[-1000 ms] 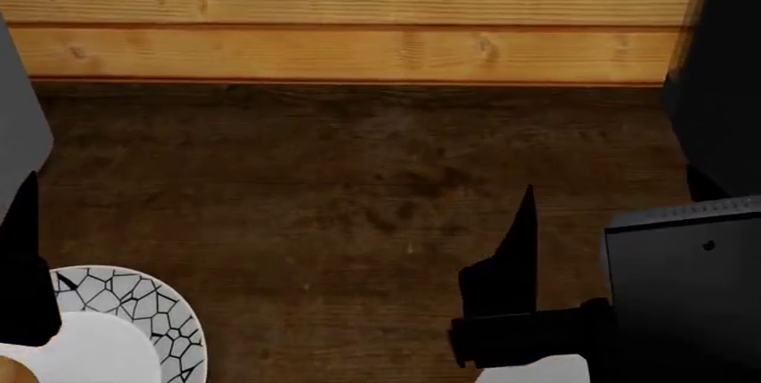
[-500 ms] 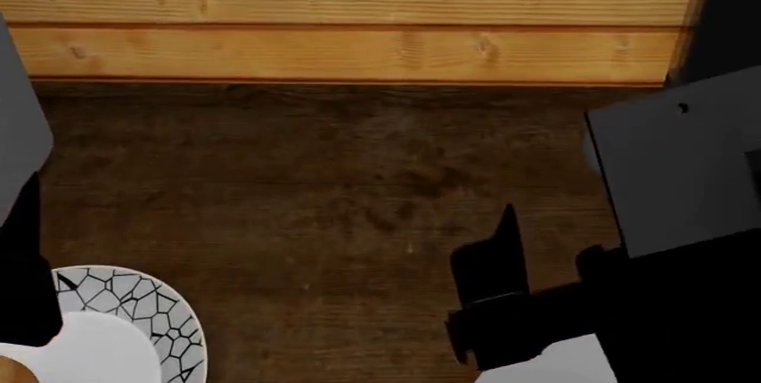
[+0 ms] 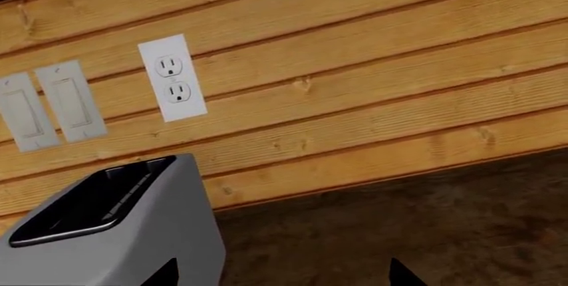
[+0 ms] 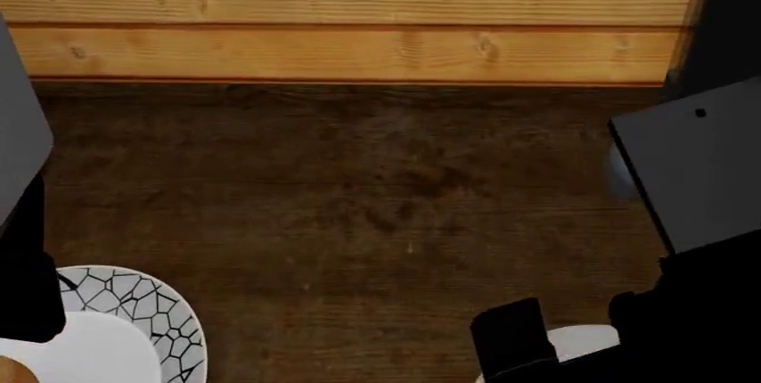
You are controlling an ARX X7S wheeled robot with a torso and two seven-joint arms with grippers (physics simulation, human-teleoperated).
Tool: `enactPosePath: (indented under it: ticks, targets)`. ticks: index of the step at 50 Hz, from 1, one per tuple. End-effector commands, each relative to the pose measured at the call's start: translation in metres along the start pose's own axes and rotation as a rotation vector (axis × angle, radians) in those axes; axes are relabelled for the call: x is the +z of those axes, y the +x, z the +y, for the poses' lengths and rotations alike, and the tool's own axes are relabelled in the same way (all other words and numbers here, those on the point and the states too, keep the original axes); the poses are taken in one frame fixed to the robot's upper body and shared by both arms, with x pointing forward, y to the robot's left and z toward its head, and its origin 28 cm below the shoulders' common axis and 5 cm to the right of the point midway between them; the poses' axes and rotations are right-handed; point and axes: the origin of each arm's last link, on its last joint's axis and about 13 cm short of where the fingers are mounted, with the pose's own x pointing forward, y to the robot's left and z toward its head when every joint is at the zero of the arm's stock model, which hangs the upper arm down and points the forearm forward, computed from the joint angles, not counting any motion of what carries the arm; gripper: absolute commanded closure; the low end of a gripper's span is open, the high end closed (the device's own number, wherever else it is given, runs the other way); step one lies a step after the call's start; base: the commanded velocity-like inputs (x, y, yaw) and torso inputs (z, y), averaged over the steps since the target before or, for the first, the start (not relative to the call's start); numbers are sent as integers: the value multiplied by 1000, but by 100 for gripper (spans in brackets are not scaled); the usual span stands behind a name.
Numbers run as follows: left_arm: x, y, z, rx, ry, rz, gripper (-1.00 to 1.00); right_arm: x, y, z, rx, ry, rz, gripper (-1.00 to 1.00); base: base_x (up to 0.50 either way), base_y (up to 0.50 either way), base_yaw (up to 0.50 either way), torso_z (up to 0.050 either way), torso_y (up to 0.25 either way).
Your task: Place all breads on the cutting board.
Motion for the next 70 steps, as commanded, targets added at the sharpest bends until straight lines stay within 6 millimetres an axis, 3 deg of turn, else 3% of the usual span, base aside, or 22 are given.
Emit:
enactPosePath:
  ticks: [1,17,46,56,70]
  targets:
    - [0,1,-1,5,-5,2,-100,-5,-10,-3,41,4,127,-100,0,0,0,0,0]
    - [0,1,0,15,-1,4,-100,-25,0,-9,32,-24,246,-100,0,0,0,0,0]
    - [0,-1,-3,-9,-10,-3,-100,-39,30,-18,30,0,305,-100,0,0,0,0,0]
    - [-1,-2,-3,-6,-7,-2,-100,-38,32,-19,39,13,306,-100,0,0,0,0,0]
    - [1,-2,-3,-11,-4,-10,-100,-43,53,-19,61,-18,340,-100,0,0,0,0,0]
